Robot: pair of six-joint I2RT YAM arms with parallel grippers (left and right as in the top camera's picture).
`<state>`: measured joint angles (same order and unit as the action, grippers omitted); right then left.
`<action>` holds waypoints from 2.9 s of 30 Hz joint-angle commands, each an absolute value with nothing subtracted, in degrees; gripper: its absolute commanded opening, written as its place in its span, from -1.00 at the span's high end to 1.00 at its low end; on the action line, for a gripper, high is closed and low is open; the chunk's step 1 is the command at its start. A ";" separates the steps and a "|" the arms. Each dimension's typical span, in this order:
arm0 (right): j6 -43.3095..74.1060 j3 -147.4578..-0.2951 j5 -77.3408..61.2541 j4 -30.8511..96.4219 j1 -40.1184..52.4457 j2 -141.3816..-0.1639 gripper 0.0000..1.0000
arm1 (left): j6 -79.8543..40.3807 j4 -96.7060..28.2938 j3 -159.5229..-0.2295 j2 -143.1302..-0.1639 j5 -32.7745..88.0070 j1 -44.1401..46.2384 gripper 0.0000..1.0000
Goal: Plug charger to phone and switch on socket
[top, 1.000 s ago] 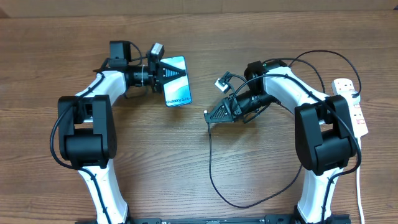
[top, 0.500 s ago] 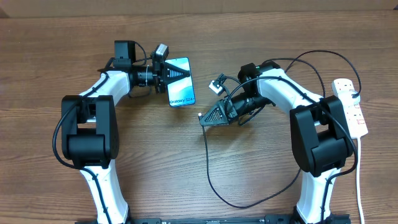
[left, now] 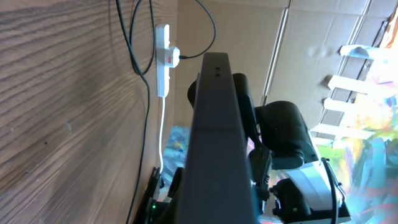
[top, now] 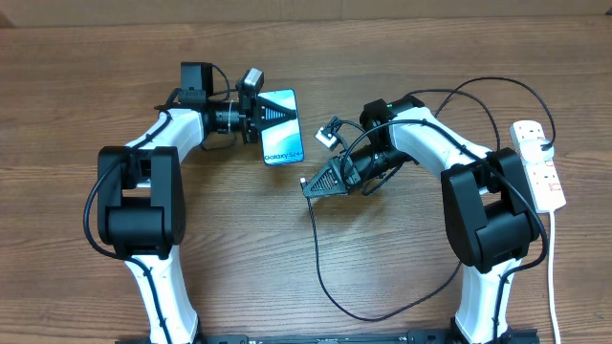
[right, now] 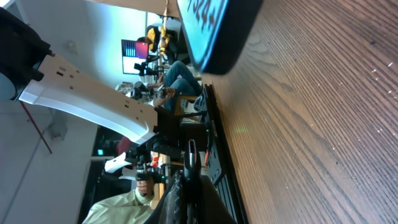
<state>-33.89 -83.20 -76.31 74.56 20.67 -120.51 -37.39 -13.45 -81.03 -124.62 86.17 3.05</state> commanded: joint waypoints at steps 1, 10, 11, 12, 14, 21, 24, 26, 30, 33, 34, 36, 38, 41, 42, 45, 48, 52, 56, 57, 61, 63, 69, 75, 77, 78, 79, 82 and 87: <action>-34.59 -83.09 -77.69 74.50 20.95 -120.88 0.93 | -37.93 -13.23 -82.46 -122.43 86.41 4.54 0.92; -34.61 -83.09 -77.67 74.46 20.95 -120.88 0.93 | -37.91 -13.21 -82.46 -122.43 86.39 5.54 0.92; -34.61 -83.09 -77.67 74.46 20.95 -120.88 0.93 | -37.91 -13.21 -82.46 -122.43 86.39 5.58 0.92; -34.61 -83.09 -77.67 74.46 20.95 -120.88 0.93 | -37.91 -13.21 -82.46 -122.43 86.39 5.63 0.92; -34.61 -83.09 -77.67 74.48 20.95 -120.88 0.93 | -37.91 -13.21 -82.46 -122.43 86.39 5.67 0.92; -34.61 -83.09 -77.65 74.32 20.95 -120.88 0.93 | -37.89 -13.21 -82.46 -122.45 86.39 5.67 0.92; -34.59 -83.09 -77.65 74.06 20.95 -120.88 0.93 | -37.89 -13.21 -82.46 -122.45 86.39 5.67 0.92; -34.59 -83.09 -77.65 74.06 20.95 -120.88 0.93 | -37.87 -13.21 -82.46 -122.43 86.39 5.69 0.92; -34.59 -83.09 -77.65 74.06 20.93 -120.88 0.93 | -37.69 -13.21 -82.46 -122.43 86.39 5.69 0.92; -34.59 -83.09 -77.65 74.06 20.93 -120.88 0.93 | -37.69 -13.21 -82.46 -122.43 86.39 5.69 0.92; -34.59 -83.09 -77.65 74.06 20.93 -120.88 0.93 | -37.69 -13.21 -82.46 -122.43 86.39 5.69 0.92; -34.59 -83.09 -77.65 74.02 20.93 -120.88 0.93 | -37.67 -13.21 -82.46 -122.43 86.39 5.69 0.92; -34.61 -83.09 -77.65 73.97 20.93 -120.88 0.93 | -37.67 -13.21 -82.46 -122.45 86.39 5.72 0.92; -34.59 -83.09 -77.62 74.00 20.93 -120.88 0.93 | -37.69 -13.21 -82.46 -122.45 86.39 5.69 0.92; -34.59 -83.09 -77.58 74.00 20.93 -120.88 0.93 | -37.67 -13.21 -82.46 -122.45 86.35 5.69 0.92; -34.59 -83.09 -77.08 74.02 20.93 -120.88 0.93 | -37.67 -13.21 -82.46 -122.45 86.13 5.69 0.92; -34.59 -83.09 -77.06 74.02 20.93 -120.88 0.93 | -37.67 -13.21 -82.46 -122.45 85.45 5.72 0.92; -34.57 -83.09 -77.03 74.02 20.95 -120.88 0.93 | -37.69 -13.21 -82.46 -122.45 85.30 5.72 0.92; -34.59 -83.09 -77.06 74.02 20.93 -120.88 0.93 | -37.69 -13.21 -82.46 -122.45 85.30 5.72 0.92; -34.59 -83.09 -77.06 74.00 20.95 -120.88 0.93 | -37.69 -13.21 -82.46 -122.45 85.32 5.72 0.92; -34.57 -83.09 -77.06 74.04 20.95 -120.88 0.93 | -37.69 -13.23 -82.46 -122.45 85.38 5.72 0.92; -34.57 -83.09 -77.08 74.04 20.95 -120.88 0.93 | -37.71 -13.19 -82.46 -122.45 85.23 5.72 0.92; -34.54 -83.09 -77.30 74.04 20.95 -120.88 0.93 | -37.78 -12.99 -82.46 -122.45 84.01 5.72 0.92; -34.57 -83.09 -78.30 73.91 20.95 -120.88 0.93 | -37.98 -12.99 -82.46 -122.43 85.12 5.72 0.92; -34.57 -83.09 -78.78 73.58 20.93 -120.88 0.93 | -37.98 -13.02 -82.46 -122.45 85.45 5.72 0.91; -34.57 -83.09 -79.20 73.38 20.93 -120.88 0.93 | -37.98 -13.02 -82.46 -122.45 85.58 5.72 0.92; -34.57 -83.09 -79.48 73.23 20.93 -120.88 0.93 | -38.06 -13.02 -82.46 -122.45 85.60 5.72 0.92; -34.52 -83.09 -80.73 72.07 20.93 -120.88 0.93 | -38.59 -12.99 -82.46 -122.45 85.58 5.72 0.92; -32.75 -83.09 -81.12 70.39 20.93 -120.88 0.93 | -39.94 -12.99 -82.46 -122.43 85.60 5.69 0.92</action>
